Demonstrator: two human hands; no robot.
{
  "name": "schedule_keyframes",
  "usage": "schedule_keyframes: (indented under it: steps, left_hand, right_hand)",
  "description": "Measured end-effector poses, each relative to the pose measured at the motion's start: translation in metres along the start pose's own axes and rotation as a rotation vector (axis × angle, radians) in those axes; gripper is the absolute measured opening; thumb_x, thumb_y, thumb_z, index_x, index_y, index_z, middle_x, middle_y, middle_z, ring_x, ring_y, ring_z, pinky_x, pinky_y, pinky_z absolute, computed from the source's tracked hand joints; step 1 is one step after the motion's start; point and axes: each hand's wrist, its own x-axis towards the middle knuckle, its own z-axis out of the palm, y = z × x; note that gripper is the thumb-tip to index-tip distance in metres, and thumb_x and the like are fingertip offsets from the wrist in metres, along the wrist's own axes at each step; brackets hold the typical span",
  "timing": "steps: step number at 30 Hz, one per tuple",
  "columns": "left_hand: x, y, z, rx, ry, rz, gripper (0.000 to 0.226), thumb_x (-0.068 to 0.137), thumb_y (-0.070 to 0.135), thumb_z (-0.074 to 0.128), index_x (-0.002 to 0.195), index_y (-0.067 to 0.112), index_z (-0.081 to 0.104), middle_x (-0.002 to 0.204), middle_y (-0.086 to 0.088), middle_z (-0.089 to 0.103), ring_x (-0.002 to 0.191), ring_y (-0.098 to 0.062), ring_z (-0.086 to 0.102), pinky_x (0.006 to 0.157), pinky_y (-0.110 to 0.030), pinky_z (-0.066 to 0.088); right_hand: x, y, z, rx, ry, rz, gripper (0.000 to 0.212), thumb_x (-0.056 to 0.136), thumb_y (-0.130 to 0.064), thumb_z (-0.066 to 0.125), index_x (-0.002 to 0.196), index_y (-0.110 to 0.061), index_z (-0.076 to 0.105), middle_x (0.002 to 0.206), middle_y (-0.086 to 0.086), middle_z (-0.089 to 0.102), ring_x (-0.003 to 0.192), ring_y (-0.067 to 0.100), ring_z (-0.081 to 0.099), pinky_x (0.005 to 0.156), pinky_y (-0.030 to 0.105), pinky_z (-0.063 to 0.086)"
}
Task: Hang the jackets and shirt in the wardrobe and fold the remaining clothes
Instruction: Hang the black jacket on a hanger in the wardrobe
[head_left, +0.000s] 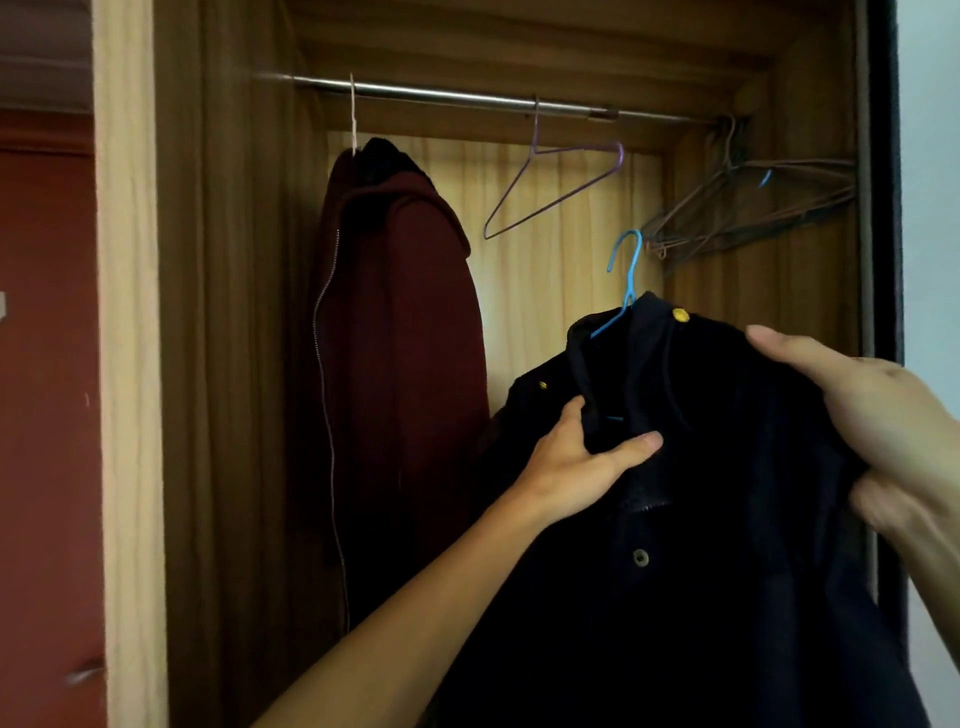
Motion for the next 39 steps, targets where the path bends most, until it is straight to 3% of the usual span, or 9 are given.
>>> schedule_keyframes:
  steps: [3, 7, 10, 14, 18, 25, 30, 33, 39]
  left_hand:
    - [0.021, -0.009, 0.013, 0.008, -0.033, 0.023, 0.094, 0.078, 0.06, 0.073, 0.154, 0.03, 0.025, 0.147, 0.012, 0.048, 0.133, -0.006, 0.043, 0.116, -0.03, 0.032]
    - [0.059, -0.016, 0.011, -0.004, -0.004, 0.041, 0.092, 0.085, 0.049, 0.072, 0.157, 0.025, 0.019, 0.153, 0.001, 0.042, 0.144, -0.015, 0.034, 0.118, -0.034, 0.03]
    - [0.085, -0.014, -0.008, -0.058, 0.086, 0.089, 0.096, 0.08, 0.053, 0.072, 0.157, 0.028, 0.019, 0.15, 0.001, 0.045, 0.137, -0.016, 0.045, 0.116, -0.038, 0.036]
    - [0.133, -0.015, -0.047, -0.118, 0.298, 0.174, 0.102, 0.06, 0.067, 0.069, 0.149, 0.039, 0.028, 0.146, 0.004, 0.052, 0.131, -0.014, 0.053, 0.111, -0.042, 0.042]
    - [0.156, 0.018, -0.098, 0.024, 0.437, 0.223, 0.093, 0.073, 0.072, 0.054, 0.153, 0.035, 0.026, 0.148, 0.005, 0.05, 0.135, -0.016, 0.048, 0.114, -0.043, 0.038]
    - [0.189, 0.069, -0.146, 0.274, 0.5, 0.222, 0.088, 0.086, 0.082, 0.031, 0.158, 0.035, 0.01, 0.161, -0.003, 0.03, 0.147, -0.027, 0.029, 0.12, -0.047, 0.026]
    - [0.215, 0.068, -0.168, 0.413, 0.61, 0.247, 0.072, 0.101, 0.059, 0.031, 0.159, 0.027, 0.004, 0.16, -0.016, 0.03, 0.145, -0.034, 0.031, 0.119, -0.046, 0.026]
    - [0.215, 0.071, -0.183, 0.391, 0.664, 0.303, 0.068, 0.102, 0.058, 0.027, 0.159, 0.029, 0.003, 0.16, -0.012, 0.03, 0.145, -0.032, 0.031, 0.12, -0.041, 0.024]
    - [0.204, 0.073, -0.205, 0.335, 0.668, 0.455, 0.068, 0.097, 0.07, 0.026, 0.156, 0.038, 0.02, 0.162, 0.011, 0.026, 0.15, -0.012, 0.022, 0.12, -0.032, 0.015]
  right_hand:
    - [0.01, 0.014, 0.003, -0.012, 0.002, -0.067, 0.028, 0.082, -0.029, 0.075, 0.063, -0.008, 0.078, 0.074, 0.012, 0.076, 0.061, 0.023, 0.074, 0.048, 0.03, 0.057]
    - [0.037, 0.025, 0.015, -0.007, 0.028, -0.126, 0.04, 0.078, -0.035, 0.08, 0.091, 0.002, 0.075, 0.086, 0.018, 0.076, 0.078, 0.03, 0.075, 0.071, 0.041, 0.062]
    - [0.063, 0.022, 0.035, 0.02, 0.033, -0.186, 0.048, 0.077, -0.038, 0.081, 0.095, 0.005, 0.074, 0.088, 0.019, 0.076, 0.086, 0.034, 0.075, 0.086, 0.052, 0.058]
    - [0.109, 0.006, 0.076, 0.1, 0.024, -0.249, 0.044, 0.079, -0.042, 0.08, 0.089, 0.0, 0.073, 0.087, 0.017, 0.076, 0.08, 0.03, 0.075, 0.079, 0.047, 0.061]
    - [0.165, -0.006, 0.119, 0.152, 0.006, -0.286, 0.058, 0.068, -0.054, 0.08, 0.1, -0.007, 0.07, 0.091, 0.009, 0.077, 0.077, 0.025, 0.076, 0.081, 0.047, 0.061]
    - [0.241, -0.03, 0.183, 0.007, 0.057, -0.452, 0.03, 0.073, -0.042, 0.066, 0.061, -0.015, 0.063, 0.063, -0.004, 0.064, 0.066, 0.02, 0.066, 0.067, 0.035, 0.054]
    - [0.278, -0.045, 0.227, -0.026, 0.018, -0.469, 0.034, 0.07, -0.041, 0.065, 0.076, -0.007, 0.068, 0.075, 0.002, 0.071, 0.075, 0.023, 0.07, 0.074, 0.038, 0.058]
    - [0.292, -0.052, 0.252, -0.029, 0.001, -0.475, 0.043, 0.068, -0.046, 0.063, 0.086, -0.008, 0.069, 0.093, 0.006, 0.073, 0.087, 0.027, 0.07, 0.083, 0.041, 0.058]
    - [0.316, -0.066, 0.278, -0.037, 0.038, -0.496, 0.037, 0.089, -0.028, 0.055, 0.113, -0.003, 0.068, 0.121, 0.011, 0.068, 0.112, 0.029, 0.062, 0.084, 0.029, 0.047]
